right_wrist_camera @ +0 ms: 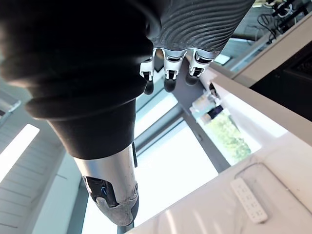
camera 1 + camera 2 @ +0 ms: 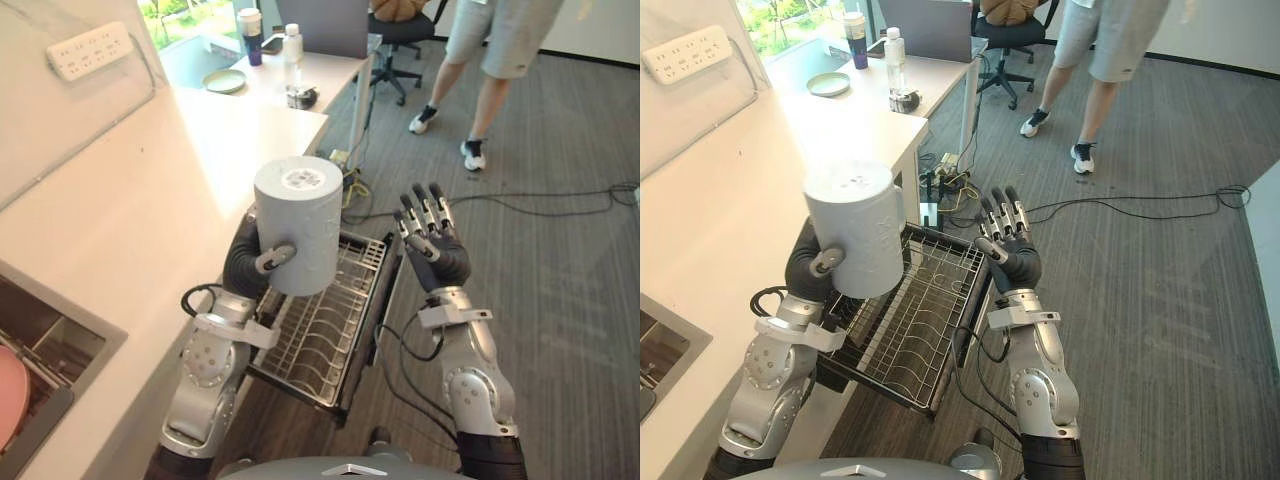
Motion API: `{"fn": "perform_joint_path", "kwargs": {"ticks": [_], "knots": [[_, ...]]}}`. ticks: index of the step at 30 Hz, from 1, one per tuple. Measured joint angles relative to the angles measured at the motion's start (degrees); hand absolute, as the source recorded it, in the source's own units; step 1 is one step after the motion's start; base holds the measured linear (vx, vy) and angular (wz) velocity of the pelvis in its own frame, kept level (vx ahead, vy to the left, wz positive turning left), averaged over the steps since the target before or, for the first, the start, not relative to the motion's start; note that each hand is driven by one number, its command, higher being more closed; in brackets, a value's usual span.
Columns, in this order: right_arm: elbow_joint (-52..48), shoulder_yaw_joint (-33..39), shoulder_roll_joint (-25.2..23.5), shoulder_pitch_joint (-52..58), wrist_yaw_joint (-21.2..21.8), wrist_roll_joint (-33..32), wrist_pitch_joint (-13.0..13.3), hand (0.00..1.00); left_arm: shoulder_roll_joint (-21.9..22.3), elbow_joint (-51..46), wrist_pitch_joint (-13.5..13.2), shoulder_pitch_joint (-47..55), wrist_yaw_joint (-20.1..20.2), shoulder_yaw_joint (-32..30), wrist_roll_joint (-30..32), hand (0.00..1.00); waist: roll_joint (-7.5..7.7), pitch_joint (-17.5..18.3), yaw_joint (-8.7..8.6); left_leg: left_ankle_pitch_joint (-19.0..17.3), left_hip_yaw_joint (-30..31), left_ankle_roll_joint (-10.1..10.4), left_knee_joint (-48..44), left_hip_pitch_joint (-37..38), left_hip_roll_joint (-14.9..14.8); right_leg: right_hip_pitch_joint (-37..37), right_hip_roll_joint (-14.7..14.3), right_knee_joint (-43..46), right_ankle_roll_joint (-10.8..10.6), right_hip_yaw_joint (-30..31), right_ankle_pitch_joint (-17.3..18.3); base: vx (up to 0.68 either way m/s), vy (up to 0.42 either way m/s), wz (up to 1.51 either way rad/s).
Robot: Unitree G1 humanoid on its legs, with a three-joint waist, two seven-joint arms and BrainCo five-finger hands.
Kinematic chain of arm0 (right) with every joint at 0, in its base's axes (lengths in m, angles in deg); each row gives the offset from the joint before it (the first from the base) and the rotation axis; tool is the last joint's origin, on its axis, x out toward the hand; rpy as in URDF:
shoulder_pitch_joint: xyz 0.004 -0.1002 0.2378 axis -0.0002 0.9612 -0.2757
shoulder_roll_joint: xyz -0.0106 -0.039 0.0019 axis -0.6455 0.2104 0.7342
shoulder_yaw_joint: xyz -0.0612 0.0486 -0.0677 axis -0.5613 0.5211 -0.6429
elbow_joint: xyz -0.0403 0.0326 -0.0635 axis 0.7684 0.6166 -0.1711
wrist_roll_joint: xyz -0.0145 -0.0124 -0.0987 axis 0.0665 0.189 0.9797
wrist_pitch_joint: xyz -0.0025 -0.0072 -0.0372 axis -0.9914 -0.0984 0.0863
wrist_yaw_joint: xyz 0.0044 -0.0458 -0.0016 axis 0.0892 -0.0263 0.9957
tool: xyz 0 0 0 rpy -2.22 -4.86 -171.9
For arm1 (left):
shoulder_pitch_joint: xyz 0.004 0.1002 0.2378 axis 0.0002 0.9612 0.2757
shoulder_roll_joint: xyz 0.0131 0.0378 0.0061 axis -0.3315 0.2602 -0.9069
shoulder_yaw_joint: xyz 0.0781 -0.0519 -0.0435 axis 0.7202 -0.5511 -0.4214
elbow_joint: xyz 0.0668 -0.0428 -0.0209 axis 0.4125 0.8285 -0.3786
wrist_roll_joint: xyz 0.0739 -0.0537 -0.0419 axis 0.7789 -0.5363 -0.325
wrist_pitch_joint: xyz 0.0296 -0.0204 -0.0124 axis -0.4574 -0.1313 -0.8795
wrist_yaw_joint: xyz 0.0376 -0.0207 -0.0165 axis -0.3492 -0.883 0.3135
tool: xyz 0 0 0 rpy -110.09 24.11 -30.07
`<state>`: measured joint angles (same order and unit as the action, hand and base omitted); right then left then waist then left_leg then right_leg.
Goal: Walk over to the sink, pick up the cup, carry it to the dishwasher, place the cup inside the dishwasher, then close the dishwasher door
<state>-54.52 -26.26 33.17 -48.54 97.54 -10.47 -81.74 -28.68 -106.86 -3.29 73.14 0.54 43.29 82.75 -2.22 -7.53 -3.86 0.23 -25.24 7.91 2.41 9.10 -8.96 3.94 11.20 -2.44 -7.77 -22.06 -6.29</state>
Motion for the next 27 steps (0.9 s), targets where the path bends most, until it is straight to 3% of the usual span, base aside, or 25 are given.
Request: {"fn": "perform_joint_path", "kwargs": {"ticks": [8,18,27], "knots": [[-0.01,-7.1,0.71,-0.01,-1.66,2.71,-0.03,0.0,0.0,4.65,3.28,-5.8,-8.68,4.06,11.11,1.0,0.42,0.25,0.1,0.19,-0.68,0.25,0.08,0.14,-0.22,-0.17,-0.51,-0.64,0.18,1.07,-0.43,-0.01,-0.006,-0.04],[-2.11,-12.0,0.69,-1.5,-4.28,3.32,-2.34,0.0,-0.06,8.39,8.82,-7.43,-14.6,6.77,26.27,1.0,1.24,0.8,0.36,0.16,-1.46,0.22,0.0,0.15,-0.1,-0.87,-0.5,-0.77,0.34,2.24,-1.09,-0.02,-0.004,-0.05],[-2.12,-14.08,0.11,-1.65,-5.85,-0.77,-2.76,0.0,-0.08,8.38,11.02,-7.55,-20.31,6.79,37.06,1.0,1.11,0.91,0.13,0.66,-1.36,0.14,0.21,0.16,-0.06,-0.93,-0.51,-0.76,0.35,2.26,-1.17,-0.02,-0.008,0.0]]}}
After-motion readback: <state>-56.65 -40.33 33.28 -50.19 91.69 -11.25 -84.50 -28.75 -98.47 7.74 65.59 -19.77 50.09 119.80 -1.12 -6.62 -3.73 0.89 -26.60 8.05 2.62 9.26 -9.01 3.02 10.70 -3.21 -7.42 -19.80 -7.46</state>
